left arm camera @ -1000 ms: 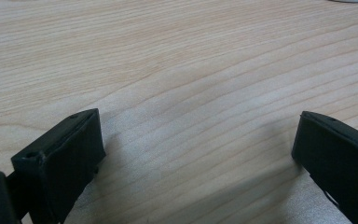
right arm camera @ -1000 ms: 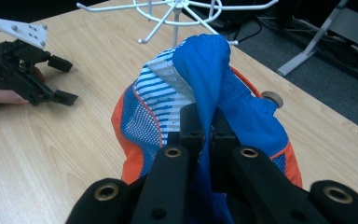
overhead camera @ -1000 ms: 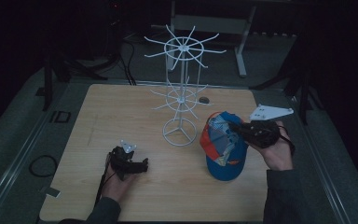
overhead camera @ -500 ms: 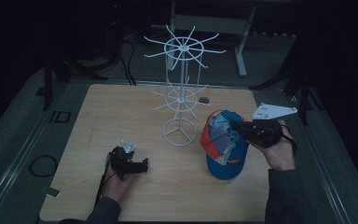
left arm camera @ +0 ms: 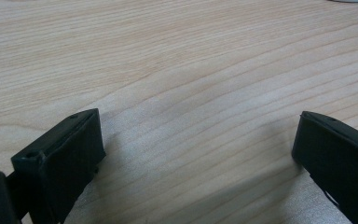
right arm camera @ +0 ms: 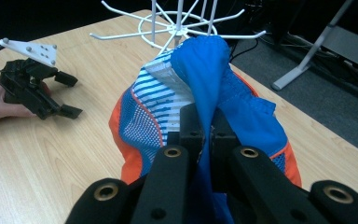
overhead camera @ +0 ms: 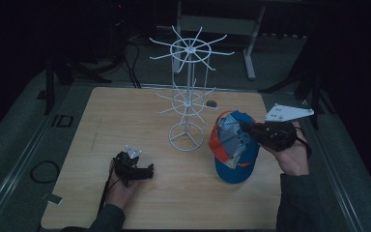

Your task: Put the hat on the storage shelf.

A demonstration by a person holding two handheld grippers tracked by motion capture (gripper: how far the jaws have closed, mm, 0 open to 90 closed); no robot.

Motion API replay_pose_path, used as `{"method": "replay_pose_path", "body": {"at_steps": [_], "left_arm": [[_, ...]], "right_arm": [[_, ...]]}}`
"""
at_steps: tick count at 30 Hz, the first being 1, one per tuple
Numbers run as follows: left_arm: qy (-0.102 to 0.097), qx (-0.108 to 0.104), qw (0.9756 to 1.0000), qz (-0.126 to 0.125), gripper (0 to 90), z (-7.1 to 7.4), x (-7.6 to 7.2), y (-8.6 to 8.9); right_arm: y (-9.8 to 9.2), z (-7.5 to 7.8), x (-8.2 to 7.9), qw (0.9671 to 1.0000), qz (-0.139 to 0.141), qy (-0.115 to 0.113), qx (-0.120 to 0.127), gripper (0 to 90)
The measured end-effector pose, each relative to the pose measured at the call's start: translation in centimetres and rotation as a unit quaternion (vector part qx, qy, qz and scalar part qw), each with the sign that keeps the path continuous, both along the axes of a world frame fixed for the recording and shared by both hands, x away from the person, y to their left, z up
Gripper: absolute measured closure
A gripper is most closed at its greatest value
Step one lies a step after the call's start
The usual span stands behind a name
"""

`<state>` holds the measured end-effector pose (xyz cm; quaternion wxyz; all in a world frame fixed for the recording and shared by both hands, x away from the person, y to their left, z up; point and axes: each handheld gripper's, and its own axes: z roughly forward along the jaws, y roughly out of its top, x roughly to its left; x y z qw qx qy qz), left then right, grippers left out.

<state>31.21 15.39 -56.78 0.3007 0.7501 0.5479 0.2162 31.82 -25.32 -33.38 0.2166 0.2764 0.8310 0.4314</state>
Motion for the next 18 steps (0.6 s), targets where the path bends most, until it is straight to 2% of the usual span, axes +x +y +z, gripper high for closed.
{"method": "replay_pose_path", "body": {"at_steps": [18], "left_arm": [[0.0, 0.0, 1.0, 0.0, 2.4, 0.0, 0.0, 0.0]], "right_arm": [[-0.1, 1.9, -0.1, 0.9998, 0.002, -0.019, 0.005, 87.6]]}}
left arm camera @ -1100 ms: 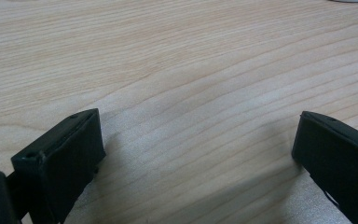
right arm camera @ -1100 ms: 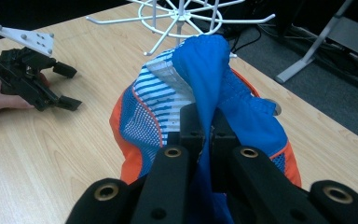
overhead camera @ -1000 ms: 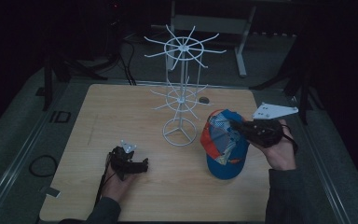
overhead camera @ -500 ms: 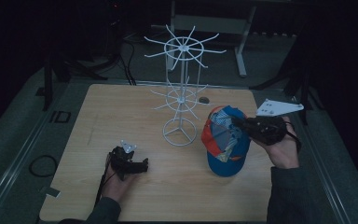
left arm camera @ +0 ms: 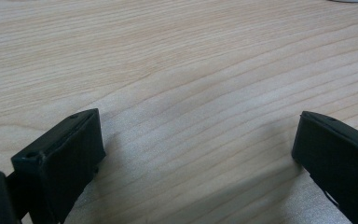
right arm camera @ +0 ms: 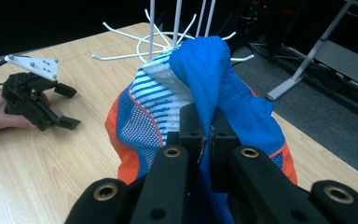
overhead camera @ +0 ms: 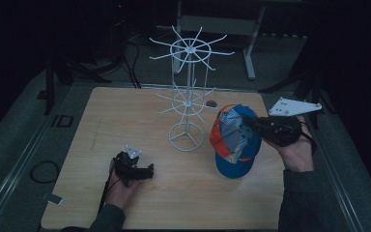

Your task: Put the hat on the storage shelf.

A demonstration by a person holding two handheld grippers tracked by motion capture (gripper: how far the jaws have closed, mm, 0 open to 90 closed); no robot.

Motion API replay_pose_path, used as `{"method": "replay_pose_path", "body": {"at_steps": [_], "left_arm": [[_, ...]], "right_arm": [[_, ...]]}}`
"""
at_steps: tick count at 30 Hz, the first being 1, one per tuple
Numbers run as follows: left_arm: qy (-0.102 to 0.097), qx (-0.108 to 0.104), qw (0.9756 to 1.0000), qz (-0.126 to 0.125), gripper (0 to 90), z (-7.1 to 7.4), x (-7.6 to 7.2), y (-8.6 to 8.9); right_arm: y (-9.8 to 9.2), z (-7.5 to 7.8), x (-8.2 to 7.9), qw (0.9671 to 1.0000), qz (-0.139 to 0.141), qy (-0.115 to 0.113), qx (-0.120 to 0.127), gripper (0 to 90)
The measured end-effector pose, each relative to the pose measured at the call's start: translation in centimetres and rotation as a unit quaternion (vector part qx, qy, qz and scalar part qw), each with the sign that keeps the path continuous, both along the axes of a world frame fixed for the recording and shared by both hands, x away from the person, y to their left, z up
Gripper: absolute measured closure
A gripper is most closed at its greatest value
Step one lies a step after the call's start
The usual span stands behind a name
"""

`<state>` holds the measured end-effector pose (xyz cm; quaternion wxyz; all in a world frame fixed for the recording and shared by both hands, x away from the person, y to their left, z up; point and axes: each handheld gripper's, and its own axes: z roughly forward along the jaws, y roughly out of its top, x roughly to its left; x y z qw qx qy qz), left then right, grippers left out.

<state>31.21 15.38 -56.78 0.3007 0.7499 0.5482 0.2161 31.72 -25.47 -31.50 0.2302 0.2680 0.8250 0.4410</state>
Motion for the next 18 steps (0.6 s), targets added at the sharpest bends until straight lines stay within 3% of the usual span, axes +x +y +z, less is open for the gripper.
{"method": "replay_pose_path", "body": {"at_steps": [18], "left_arm": [[0.0, -0.001, 1.0, 0.001, 2.4, 0.0, 0.0, 0.0]], "right_arm": [[0.1, 1.2, 0.1, 0.9999, 0.004, -0.01, 0.008, 87.4]]}}
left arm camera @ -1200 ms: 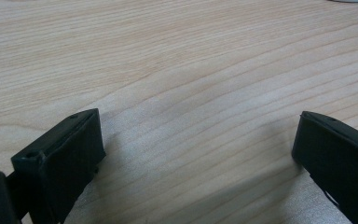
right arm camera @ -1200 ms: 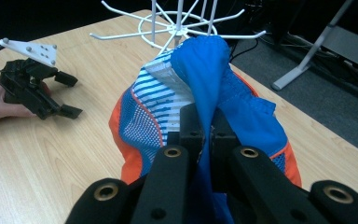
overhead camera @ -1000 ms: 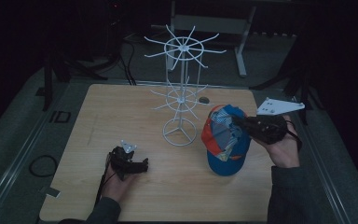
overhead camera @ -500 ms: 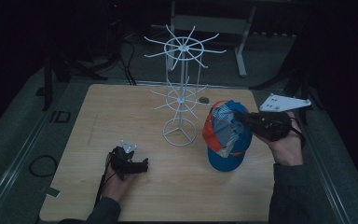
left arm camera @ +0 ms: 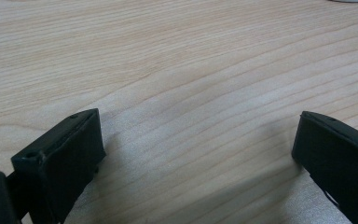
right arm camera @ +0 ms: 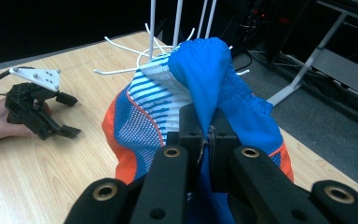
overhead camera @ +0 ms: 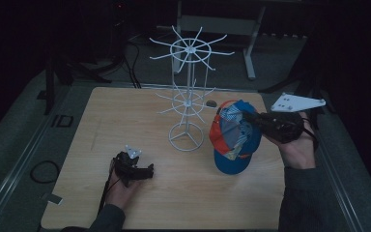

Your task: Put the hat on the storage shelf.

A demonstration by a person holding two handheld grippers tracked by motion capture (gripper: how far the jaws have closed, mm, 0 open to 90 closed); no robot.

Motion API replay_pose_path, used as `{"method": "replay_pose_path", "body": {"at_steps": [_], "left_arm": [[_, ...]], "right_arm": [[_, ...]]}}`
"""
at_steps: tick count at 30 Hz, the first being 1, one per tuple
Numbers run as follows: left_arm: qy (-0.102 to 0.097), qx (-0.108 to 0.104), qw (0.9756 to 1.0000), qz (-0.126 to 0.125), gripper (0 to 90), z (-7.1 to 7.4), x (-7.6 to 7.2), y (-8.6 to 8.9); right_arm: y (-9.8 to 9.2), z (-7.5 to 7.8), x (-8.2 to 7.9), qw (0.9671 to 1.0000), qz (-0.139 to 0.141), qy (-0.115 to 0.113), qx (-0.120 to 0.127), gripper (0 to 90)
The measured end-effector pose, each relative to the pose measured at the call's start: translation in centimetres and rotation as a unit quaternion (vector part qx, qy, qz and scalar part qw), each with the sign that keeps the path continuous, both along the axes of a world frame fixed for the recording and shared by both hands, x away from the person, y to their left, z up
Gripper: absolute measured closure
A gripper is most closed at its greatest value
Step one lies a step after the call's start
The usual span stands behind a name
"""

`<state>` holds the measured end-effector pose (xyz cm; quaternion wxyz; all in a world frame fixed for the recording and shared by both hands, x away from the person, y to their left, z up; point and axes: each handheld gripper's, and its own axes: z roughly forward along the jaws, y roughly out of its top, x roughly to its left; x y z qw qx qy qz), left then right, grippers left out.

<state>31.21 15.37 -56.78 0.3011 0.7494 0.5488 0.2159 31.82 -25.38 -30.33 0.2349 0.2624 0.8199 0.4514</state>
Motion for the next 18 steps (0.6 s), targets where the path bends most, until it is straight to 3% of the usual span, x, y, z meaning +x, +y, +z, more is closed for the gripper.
{"method": "replay_pose_path", "body": {"at_steps": [18], "left_arm": [[-0.001, 0.0, 1.0, 0.0, 2.5, -0.01, -0.01, -0.06]], "right_arm": [[-0.29, 0.6, 0.32, 0.9997, 0.0, -0.005, 0.025, 87.4]]}}
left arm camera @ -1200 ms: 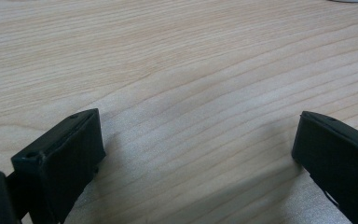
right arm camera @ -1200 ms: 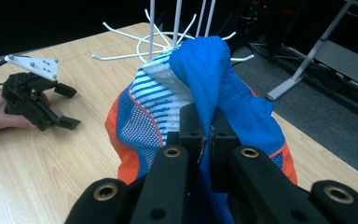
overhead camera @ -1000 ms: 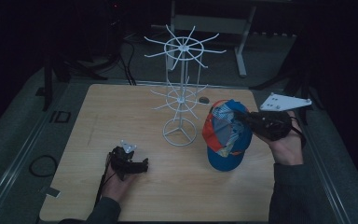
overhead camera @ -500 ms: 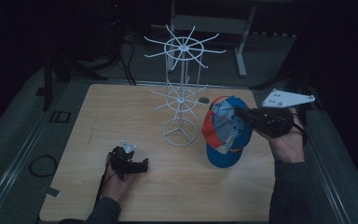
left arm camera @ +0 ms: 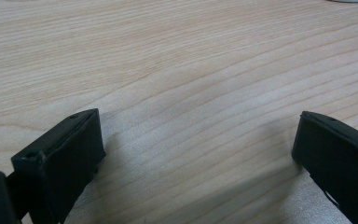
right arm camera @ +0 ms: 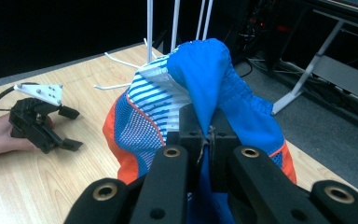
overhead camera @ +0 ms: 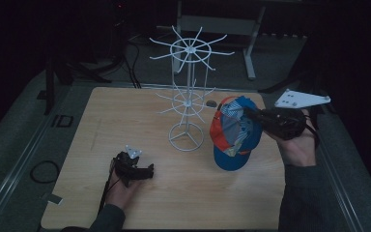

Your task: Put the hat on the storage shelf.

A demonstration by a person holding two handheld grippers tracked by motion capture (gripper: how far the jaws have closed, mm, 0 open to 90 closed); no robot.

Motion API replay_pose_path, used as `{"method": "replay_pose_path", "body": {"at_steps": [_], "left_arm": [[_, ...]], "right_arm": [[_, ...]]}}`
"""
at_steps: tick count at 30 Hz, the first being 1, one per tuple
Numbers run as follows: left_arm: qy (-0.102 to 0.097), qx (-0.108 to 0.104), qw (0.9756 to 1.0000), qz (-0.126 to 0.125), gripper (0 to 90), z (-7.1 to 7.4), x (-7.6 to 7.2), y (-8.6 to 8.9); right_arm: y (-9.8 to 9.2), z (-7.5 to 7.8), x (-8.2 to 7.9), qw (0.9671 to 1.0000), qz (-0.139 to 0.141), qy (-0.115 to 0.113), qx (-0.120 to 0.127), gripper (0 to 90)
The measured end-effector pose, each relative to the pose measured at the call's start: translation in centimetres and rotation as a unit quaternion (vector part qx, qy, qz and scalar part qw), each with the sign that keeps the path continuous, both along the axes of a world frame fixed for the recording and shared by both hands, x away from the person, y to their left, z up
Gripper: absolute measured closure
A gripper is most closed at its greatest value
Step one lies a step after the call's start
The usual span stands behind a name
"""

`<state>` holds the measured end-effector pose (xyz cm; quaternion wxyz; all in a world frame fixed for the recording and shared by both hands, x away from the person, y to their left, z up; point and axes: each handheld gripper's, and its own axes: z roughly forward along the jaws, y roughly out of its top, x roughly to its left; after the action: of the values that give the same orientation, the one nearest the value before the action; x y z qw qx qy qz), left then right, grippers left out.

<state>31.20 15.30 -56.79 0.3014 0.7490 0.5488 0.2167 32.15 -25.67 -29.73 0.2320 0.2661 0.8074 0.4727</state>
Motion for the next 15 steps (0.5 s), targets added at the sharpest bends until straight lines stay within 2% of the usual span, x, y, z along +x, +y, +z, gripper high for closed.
{"method": "replay_pose_path", "body": {"at_steps": [15], "left_arm": [[0.0, 0.0, 1.0, 0.0, 2.4, 0.0, 0.0, 0.0]], "right_arm": [[-0.25, 0.95, 0.3, 0.9999, 0.004, -0.003, 0.014, 87.2]]}}
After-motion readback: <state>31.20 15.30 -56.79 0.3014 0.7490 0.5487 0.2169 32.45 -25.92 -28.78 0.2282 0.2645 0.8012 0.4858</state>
